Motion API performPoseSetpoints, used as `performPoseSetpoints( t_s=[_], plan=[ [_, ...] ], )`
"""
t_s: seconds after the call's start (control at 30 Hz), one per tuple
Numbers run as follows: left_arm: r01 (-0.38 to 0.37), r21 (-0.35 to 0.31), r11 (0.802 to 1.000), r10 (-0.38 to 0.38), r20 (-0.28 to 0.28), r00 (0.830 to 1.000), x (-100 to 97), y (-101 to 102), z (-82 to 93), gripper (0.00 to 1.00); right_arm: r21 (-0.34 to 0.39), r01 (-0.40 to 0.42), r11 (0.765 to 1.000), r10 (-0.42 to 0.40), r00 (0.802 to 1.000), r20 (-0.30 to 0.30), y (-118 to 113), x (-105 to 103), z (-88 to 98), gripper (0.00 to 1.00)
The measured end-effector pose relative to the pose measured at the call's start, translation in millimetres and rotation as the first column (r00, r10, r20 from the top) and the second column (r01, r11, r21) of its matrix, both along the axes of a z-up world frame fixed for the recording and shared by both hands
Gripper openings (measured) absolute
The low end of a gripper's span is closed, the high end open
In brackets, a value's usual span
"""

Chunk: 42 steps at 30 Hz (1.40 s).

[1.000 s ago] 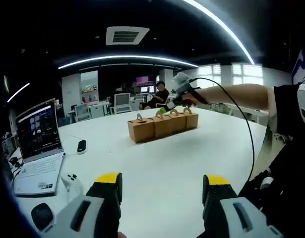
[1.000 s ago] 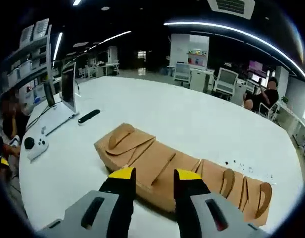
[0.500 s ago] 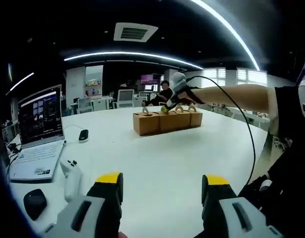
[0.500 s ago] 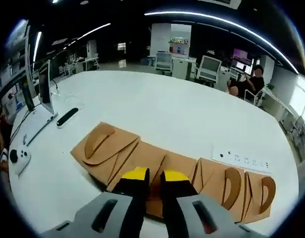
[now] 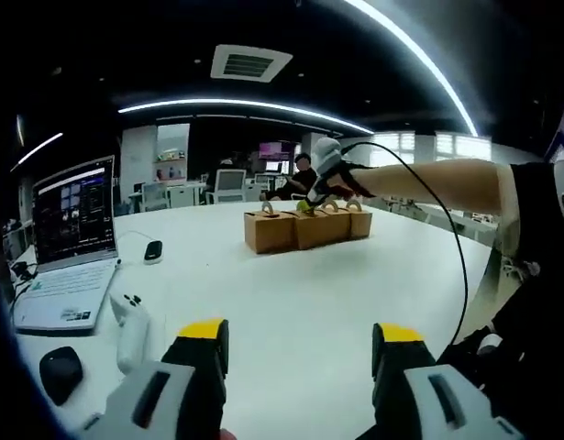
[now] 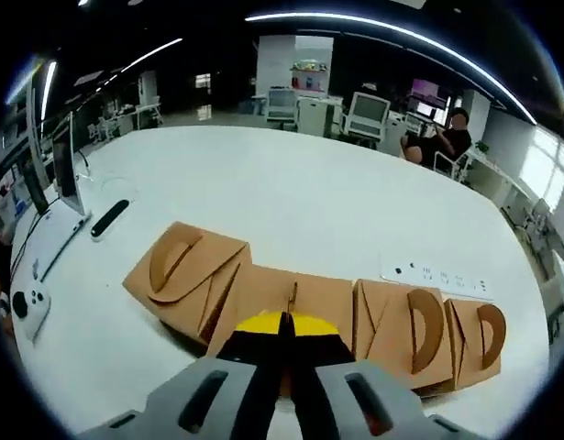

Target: Pick up one paper box from the group, open the paper box, and remove the item inside

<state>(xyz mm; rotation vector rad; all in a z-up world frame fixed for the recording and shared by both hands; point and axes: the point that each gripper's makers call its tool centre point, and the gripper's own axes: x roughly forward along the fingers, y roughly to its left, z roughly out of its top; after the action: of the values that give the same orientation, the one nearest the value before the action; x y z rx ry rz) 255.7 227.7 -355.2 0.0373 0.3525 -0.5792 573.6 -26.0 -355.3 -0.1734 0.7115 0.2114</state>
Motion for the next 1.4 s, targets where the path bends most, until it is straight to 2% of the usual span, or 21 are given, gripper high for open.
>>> performPoseSetpoints(
  t_s=[0.23, 0.43, 0.53, 0.63, 0.7, 0.8, 0.83, 0.87, 0.93, 1.0, 1.03, 1.07, 1.1, 1.13, 1.17, 1.23, 1.27, 1.3, 1.33, 1.37, 1.4],
  plan=[
    [0.026, -0.005, 1.0, -0.026, 0.006, 1.0, -4.9, -5, 1.7, 0.64, 0.008, 0.007, 1.0, -0.006, 1.0, -0.017, 1, -28, 7.4, 0.02],
    [0.059, -0.006, 0.998, -0.059, 0.019, 0.998, -6.0, -17, 8.2, 0.64, 0.039, -0.037, 0.999, 0.037, 0.999, -0.005, 5, -61, 20.9, 0.02],
    [0.078, -0.004, 0.997, -0.078, 0.024, 0.997, -6.4, -27, 11.1, 0.64, 0.047, -0.087, 0.995, 0.087, 0.996, 0.005, 10, -85, 25.9, 0.02],
    [0.1, -0.003, 0.995, -0.1, 0.032, 0.995, -8.4, -39, 14.3, 0.64, 0.063, -0.137, 0.989, 0.137, 0.99, 0.016, 7, -87, 30.3, 0.02],
    [0.11, 0.0, 0.994, -0.11, 0.032, 0.993, -9.5, -46, 14.7, 0.63, 0.081, -0.171, 0.982, 0.17, 0.985, 0.023, 8, -98, 32.0, 0.02],
    [0.119, 0.008, 0.993, -0.119, 0.028, 0.992, -11.1, -53, 14.1, 0.63, 0.099, -0.251, 0.963, 0.249, 0.968, 0.031, 10, -115, 32.9, 0.02],
    [0.121, 0.01, 0.993, -0.121, 0.027, 0.992, -11.6, -54, 14.1, 0.63, 0.1, -0.318, 0.943, 0.313, 0.948, 0.062, 16, -122, 35.7, 0.02],
    [0.123, 0.01, 0.992, -0.124, 0.026, 0.992, -12.0, -56, 14.2, 0.63, 0.09, -0.299, 0.95, 0.296, 0.954, 0.054, 9, -127, 34.7, 0.02],
    [0.126, 0.012, 0.992, -0.126, 0.023, 0.992, -12.7, -59, 14.7, 0.63, 0.069, -0.394, 0.917, 0.388, 0.918, 0.079, 15, -134, 37.5, 0.02],
    [0.127, 0.013, 0.992, -0.127, 0.021, 0.992, -12.9, -61, 15.3, 0.63, 0.062, -0.418, 0.906, 0.411, 0.906, 0.096, 14, -137, 39.9, 0.02],
    [0.127, 0.015, 0.992, -0.128, 0.02, 0.992, -13.2, -63, 15.6, 0.63, 0.04, -0.478, 0.878, 0.472, 0.876, 0.097, 16, -143, 41.1, 0.02],
    [0.127, 0.016, 0.992, -0.128, 0.018, 0.992, -13.1, -64, 15.6, 0.63, 0.031, -0.499, 0.866, 0.494, 0.863, 0.102, 16, -144, 42.0, 0.02],
    [0.127, 0.017, 0.992, -0.127, 0.017, 0.992, -13.1, -64, 15.6, 0.63, 0.011, -0.546, 0.838, 0.541, 0.833, 0.115, 18, -146, 44.5, 0.02],
    [0.127, 0.018, 0.992, -0.127, 0.015, 0.992, -13.1, -65, 15.5, 0.63, 0.006, -0.572, 0.82, 0.568, 0.815, 0.117, 20, -148, 45.3, 0.02],
    [0.126, 0.019, 0.992, -0.127, 0.013, 0.992, -13.0, -65, 15.4, 0.63, 0.004, -0.618, 0.786, 0.614, 0.78, 0.12, 24, -153, 46.8, 0.02],
    [0.125, 0.022, 0.992, -0.125, 0.009, 0.992, -12.8, -67, 15.1, 0.63, -0.002, -0.668, 0.744, 0.664, 0.739, 0.115, 26, -160, 48.5, 0.02],
    [0.124, 0.023, 0.992, -0.124, 0.007, 0.992, -12.6, -67, 15.0, 0.63, -0.009, -0.711, 0.703, 0.707, 0.697, 0.119, 28, -165, 49.9, 0.02],
    [0.123, 0.025, 0.992, -0.123, 0.006, 0.992, -12.3, -68, 15.0, 0.63, -0.014, -0.713, 0.701, 0.709, 0.696, 0.114, 26, -166, 50.1, 0.02],
    [0.121, 0.025, 0.992, -0.122, 0.003, 0.993, -11.8, -68, 14.9, 0.63, -0.027, -0.749, 0.662, 0.747, 0.655, 0.112, 27, -171, 50.3, 0.02],
    [0.119, 0.026, 0.993, -0.119, 0.0, 0.993, -11.3, -69, 14.7, 0.63, -0.032, -0.773, 0.634, 0.771, 0.629, 0.104, 27, -175, 48.7, 0.02],
    [0.117, 0.029, 0.993, -0.117, -0.003, 0.993, -10.8, -69, 14.3, 0.63, -0.032, -0.787, 0.616, 0.786, 0.611, 0.087, 26, -178, 46.3, 0.02]
  ],
)
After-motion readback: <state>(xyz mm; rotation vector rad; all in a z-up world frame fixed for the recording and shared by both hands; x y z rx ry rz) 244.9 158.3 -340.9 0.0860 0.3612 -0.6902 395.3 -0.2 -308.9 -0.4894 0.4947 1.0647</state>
